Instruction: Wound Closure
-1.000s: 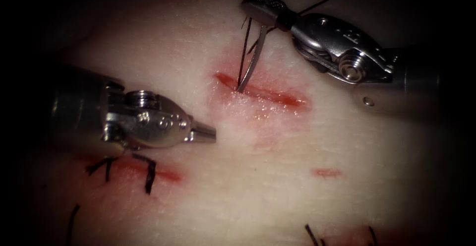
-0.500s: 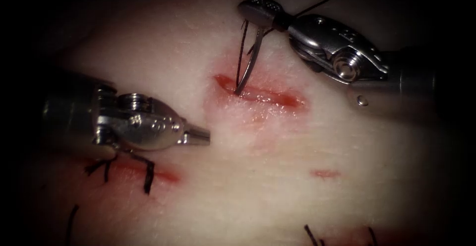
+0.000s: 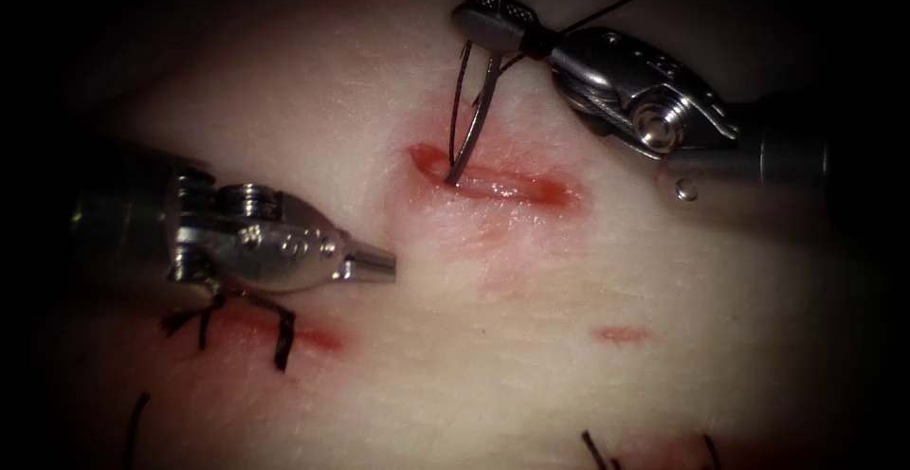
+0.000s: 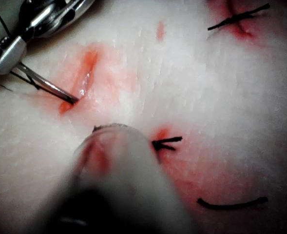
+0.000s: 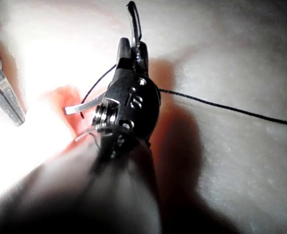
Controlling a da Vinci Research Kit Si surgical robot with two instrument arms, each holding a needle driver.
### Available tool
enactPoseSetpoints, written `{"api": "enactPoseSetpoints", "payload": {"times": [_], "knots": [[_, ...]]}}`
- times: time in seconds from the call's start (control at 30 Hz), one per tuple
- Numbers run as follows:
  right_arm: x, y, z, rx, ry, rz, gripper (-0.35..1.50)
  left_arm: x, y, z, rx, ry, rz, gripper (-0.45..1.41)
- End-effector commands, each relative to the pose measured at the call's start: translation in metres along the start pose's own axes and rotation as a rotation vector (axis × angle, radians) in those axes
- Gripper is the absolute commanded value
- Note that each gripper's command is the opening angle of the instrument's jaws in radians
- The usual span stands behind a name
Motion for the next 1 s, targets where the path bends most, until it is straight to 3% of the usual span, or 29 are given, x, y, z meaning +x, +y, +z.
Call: {"api": "enactPoseSetpoints", "payload": {"times": [0.03, 1.0], "knots": [[0.0001, -0.0001, 0.0011, 0.004, 0.002, 0.002, -0.35, 0.0001, 0.0000, 0.0008, 0.001, 0.000, 0.001, -0.27], [-0.0015, -0.0018, 0.0018, 0.109, -0.062, 0.277, -0.35, -0.0002, 0.0000, 0.0006, -0.001, 0.001, 0.004, -0.27]]}}
